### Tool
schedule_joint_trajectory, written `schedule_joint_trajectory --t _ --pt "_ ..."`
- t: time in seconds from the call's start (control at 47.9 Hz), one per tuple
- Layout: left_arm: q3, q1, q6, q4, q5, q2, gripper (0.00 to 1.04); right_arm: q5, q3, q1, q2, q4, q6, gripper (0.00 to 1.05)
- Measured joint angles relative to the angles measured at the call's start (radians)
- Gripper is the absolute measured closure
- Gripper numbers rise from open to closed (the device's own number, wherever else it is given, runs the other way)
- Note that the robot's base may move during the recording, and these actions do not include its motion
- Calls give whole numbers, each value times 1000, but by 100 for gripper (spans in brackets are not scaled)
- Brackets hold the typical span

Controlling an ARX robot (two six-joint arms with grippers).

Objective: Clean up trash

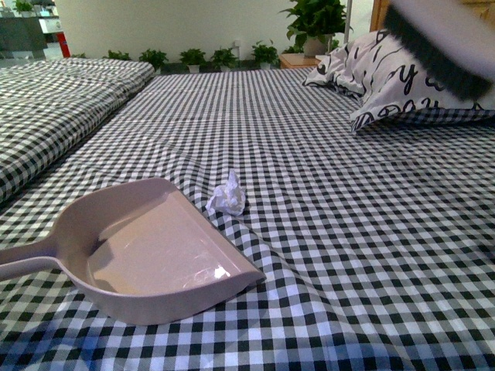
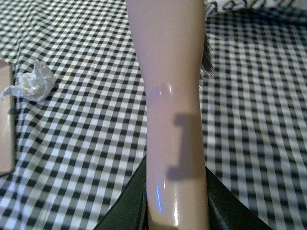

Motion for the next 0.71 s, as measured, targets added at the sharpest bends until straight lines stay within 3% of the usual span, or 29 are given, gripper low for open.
schedule_joint_trajectory --t 0.271,0.71 --pt "0 0 1 0 0 0 78 119 273 146 463 159 -128 85" --pt "0 0 2 0 0 0 78 189 327 238 709 279 -191 85"
